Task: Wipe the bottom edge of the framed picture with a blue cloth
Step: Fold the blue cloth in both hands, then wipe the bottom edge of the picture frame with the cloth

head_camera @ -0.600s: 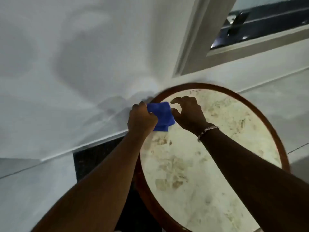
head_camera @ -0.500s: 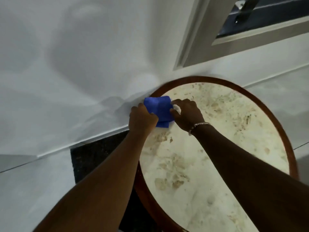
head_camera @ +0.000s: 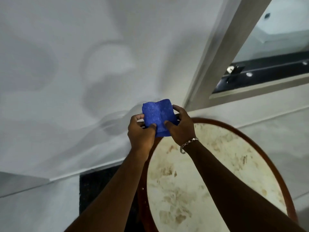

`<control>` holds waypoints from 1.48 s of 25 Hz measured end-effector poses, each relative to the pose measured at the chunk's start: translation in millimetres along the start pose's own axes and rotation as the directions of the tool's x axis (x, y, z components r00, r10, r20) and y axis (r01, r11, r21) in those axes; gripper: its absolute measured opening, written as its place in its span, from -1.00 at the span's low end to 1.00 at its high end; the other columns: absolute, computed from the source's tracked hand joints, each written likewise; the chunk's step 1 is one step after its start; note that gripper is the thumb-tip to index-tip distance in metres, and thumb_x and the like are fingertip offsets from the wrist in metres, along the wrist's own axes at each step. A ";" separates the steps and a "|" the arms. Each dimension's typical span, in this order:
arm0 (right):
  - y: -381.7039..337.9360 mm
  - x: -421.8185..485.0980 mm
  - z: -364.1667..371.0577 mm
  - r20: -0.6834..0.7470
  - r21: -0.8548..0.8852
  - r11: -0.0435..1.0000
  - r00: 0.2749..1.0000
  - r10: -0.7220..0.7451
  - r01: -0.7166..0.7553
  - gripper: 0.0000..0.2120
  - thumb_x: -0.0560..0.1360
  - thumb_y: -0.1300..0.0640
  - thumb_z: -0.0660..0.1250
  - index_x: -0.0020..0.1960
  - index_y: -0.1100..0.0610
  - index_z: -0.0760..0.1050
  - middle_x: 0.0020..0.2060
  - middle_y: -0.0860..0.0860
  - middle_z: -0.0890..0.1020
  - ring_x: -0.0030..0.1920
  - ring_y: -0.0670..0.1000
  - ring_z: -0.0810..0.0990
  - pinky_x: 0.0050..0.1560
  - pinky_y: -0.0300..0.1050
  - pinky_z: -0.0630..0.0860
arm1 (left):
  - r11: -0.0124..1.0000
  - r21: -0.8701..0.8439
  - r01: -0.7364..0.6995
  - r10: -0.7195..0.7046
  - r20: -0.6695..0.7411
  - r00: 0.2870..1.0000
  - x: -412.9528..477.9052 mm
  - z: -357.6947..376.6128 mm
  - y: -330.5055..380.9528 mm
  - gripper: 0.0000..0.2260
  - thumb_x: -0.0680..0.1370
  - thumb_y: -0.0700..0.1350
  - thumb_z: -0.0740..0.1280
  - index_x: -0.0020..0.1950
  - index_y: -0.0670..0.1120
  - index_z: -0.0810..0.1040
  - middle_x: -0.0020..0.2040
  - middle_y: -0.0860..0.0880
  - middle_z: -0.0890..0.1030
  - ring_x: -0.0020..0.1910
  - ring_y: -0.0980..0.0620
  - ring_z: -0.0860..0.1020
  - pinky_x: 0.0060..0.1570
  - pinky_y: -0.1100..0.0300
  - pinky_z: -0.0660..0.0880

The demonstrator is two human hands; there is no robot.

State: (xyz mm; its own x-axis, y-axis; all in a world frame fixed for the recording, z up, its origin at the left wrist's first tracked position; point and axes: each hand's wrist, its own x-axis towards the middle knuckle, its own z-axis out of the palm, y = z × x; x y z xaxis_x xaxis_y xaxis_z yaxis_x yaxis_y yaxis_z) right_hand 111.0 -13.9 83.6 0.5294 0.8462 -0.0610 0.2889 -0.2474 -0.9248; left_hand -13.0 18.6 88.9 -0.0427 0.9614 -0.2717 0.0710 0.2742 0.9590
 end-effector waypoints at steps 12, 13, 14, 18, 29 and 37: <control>-372.0 -12.1 -77.5 -0.169 0.400 0.736 0.833 -0.526 0.546 -0.58 0.35 0.46 0.43 0.00 -0.02 0.56 -0.05 -0.07 0.67 -0.06 -0.07 0.68 -0.16 -0.25 0.65 | 0.643 -0.139 -0.753 0.741 -0.136 0.658 -65.7 -93.1 347.2 -0.68 0.43 -0.36 0.45 0.05 -0.05 0.49 -0.08 0.13 0.59 -0.18 0.33 0.60 -0.27 0.50 0.52; -401.0 -16.2 -82.7 -0.188 0.422 0.689 0.800 -0.570 0.589 -0.56 0.34 0.47 0.43 -0.03 -0.05 0.57 -0.09 -0.11 0.68 -0.11 -0.11 0.69 -0.20 -0.29 0.63 | 0.579 -0.125 -0.806 0.792 -0.146 0.592 -71.2 -101.4 374.0 -0.68 0.44 -0.36 0.44 0.06 -0.04 0.48 -0.07 0.15 0.59 -0.16 0.34 0.59 -0.25 0.51 0.51; -427.6 -19.2 -87.6 -0.221 0.432 0.639 0.762 -0.609 0.636 -0.55 0.34 0.48 0.43 -0.06 -0.06 0.57 -0.13 -0.13 0.68 -0.15 -0.15 0.69 -0.23 -0.34 0.61 | 0.517 -0.103 -0.849 0.836 -0.153 0.528 -75.8 -109.5 399.5 -0.69 0.44 -0.36 0.44 0.06 -0.05 0.48 -0.07 0.17 0.58 -0.14 0.35 0.59 -0.22 0.52 0.50; -508.1 -27.5 -97.0 -0.401 0.380 0.480 0.609 -0.685 0.791 -0.62 0.38 0.43 0.44 0.08 0.06 0.53 -0.06 -0.08 0.65 -0.07 -0.14 0.68 -0.19 -0.34 0.61 | 0.301 0.005 -0.954 0.942 -0.158 0.296 -89.7 -134.8 486.9 -0.75 0.46 -0.29 0.45 0.09 -0.14 0.51 -0.07 0.11 0.59 -0.09 0.32 0.59 -0.16 0.51 0.52; -584.3 -10.9 -35.2 -0.486 -0.384 0.334 0.118 -0.866 0.861 -0.59 0.60 0.06 0.13 0.40 0.17 0.41 0.41 0.16 0.44 0.44 0.12 0.37 0.42 0.19 0.34 | 0.055 0.395 -0.917 0.984 0.132 0.116 -79.9 -187.6 581.9 -0.81 0.44 -0.22 0.42 0.02 -0.10 0.54 -0.09 -0.07 0.61 -0.12 -0.01 0.56 -0.05 -0.02 0.59; -577.1 12.1 -6.4 -0.542 -0.559 0.349 -0.013 -0.841 0.752 -0.56 0.57 -0.09 0.12 0.34 0.11 0.43 0.36 0.18 0.48 0.40 0.18 0.37 0.46 0.21 0.22 | -0.678 0.670 -0.302 0.734 0.599 -0.320 -45.5 -286.5 674.0 -0.63 0.59 -0.11 0.21 0.37 -0.22 0.48 0.39 -0.25 0.48 0.41 -0.27 0.40 0.38 -0.12 0.36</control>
State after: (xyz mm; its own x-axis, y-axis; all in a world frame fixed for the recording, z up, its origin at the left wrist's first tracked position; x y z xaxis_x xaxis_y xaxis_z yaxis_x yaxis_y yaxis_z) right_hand -44.3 136.0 618.9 0.1823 -0.0587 0.9815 0.9449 0.2866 -0.1584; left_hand -248.8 153.5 770.6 0.6631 -0.0931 0.7427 0.6323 -0.4614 -0.6223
